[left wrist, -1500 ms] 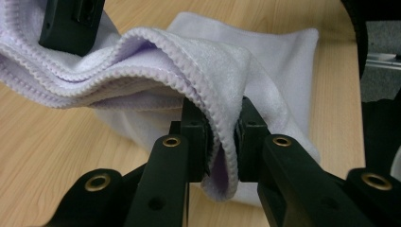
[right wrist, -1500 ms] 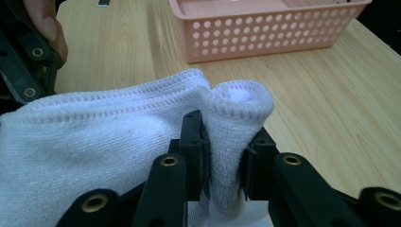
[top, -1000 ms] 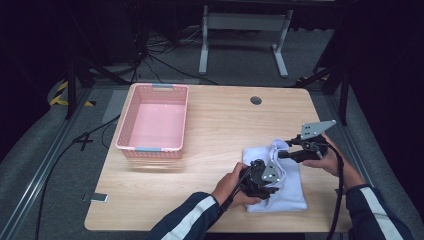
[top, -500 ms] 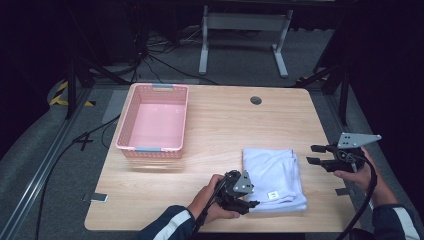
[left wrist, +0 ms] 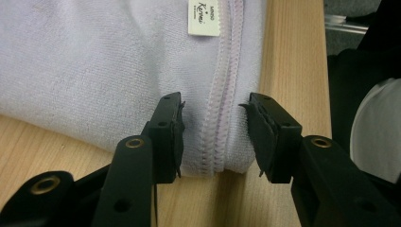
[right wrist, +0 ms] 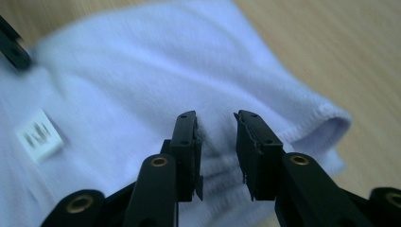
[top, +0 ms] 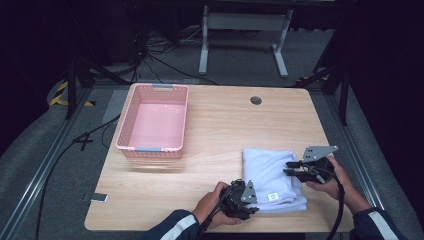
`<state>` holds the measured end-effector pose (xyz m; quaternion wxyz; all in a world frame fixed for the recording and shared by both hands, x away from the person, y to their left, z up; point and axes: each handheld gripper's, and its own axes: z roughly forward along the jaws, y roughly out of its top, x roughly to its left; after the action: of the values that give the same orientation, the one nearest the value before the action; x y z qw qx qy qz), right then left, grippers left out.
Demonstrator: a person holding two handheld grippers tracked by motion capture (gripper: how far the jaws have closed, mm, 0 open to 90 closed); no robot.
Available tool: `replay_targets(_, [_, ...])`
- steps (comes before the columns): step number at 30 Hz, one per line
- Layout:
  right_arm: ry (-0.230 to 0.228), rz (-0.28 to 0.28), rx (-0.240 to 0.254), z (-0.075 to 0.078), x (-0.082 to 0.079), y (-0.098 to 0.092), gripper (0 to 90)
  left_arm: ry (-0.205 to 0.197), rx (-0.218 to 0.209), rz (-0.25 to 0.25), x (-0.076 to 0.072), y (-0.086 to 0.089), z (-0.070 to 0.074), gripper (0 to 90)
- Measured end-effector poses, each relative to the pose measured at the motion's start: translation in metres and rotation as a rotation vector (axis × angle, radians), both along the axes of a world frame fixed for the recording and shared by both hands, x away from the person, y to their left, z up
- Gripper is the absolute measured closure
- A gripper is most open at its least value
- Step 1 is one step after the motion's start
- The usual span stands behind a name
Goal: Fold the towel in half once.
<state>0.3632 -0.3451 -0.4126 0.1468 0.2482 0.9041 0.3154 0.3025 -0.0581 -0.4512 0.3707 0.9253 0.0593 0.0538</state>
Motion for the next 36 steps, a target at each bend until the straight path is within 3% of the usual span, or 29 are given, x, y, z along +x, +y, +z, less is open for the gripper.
replay_targets(2, [0.023,-0.015,-0.032,-0.012,-0.006,-0.008,70.2,0.014,0.002,0.002,0.000,0.000,0.000,57.9])
replay_targets(5, [0.042,-0.044,0.022,-0.023,-0.010,-0.017,70.4,0.020,-0.015,-0.020,0.000,0.002,-0.001,57.0])
replay_targets(7, [0.042,-0.049,0.020,-0.022,-0.013,-0.019,69.6,0.036,-0.026,-0.026,-0.002,0.003,0.001,56.7])
replay_targets(9, [0.025,-0.051,0.004,-0.021,-0.016,-0.018,68.9,0.007,-0.027,-0.030,-0.003,0.005,0.004,54.7])
replay_targets(11, [0.011,-0.059,-0.012,-0.018,-0.018,-0.020,66.1,-0.004,-0.037,0.036,-0.003,0.009,0.008,45.4])
replay_targets(14, [-0.033,-0.094,0.009,-0.009,-0.026,-0.022,56.4,0.009,-0.053,0.111,0.001,0.015,0.008,31.9])
replay_targets(15, [-0.051,-0.056,0.075,-0.001,-0.038,-0.022,55.5,0.026,-0.041,0.118,0.002,0.015,0.005,25.5])
replay_targets(16, [-0.051,-0.056,0.075,-0.001,-0.038,-0.022,55.5,0.026,-0.041,0.118,0.002,0.015,0.005,25.0])
replay_targets(17, [-0.052,0.007,0.104,0.004,-0.052,-0.016,59.9,0.040,-0.033,0.120,0.000,0.013,0.000,24.5])
replay_targets(18, [-0.052,0.007,0.104,0.004,-0.052,-0.016,59.9,0.040,-0.033,0.120,0.000,0.013,0.000,24.1])
replay_targets(20, [-0.030,0.084,0.119,0.005,-0.065,-0.011,62.4,0.054,-0.020,0.116,0.000,0.008,-0.006,23.8])
replay_targets(22, [0.006,0.133,0.118,0.003,-0.074,-0.009,58.4,0.045,0.007,0.116,0.000,0.005,-0.009,23.7])
replay_targets(25, [0.040,0.147,0.085,-0.006,-0.075,-0.009,50.9,0.057,0.019,0.136,0.003,0.001,-0.015,24.0])
replay_targets(27, [0.053,0.147,0.061,-0.011,-0.074,-0.009,52.8,0.061,0.006,0.151,0.005,0.001,-0.017,23.6])
replay_targets(30, [0.058,0.156,0.037,-0.018,-0.070,-0.006,67.2,0.056,0.008,0.148,0.006,0.001,-0.017,25.0])
replay_targets(32, [0.048,0.149,0.054,-0.015,-0.068,-0.008,77.8,0.050,0.011,0.152,0.007,0.003,-0.015,34.2])
replay_targets(36, [-0.008,0.171,0.065,-0.002,-0.076,-0.013,81.0,0.046,0.014,0.153,0.009,0.005,-0.013,51.0])
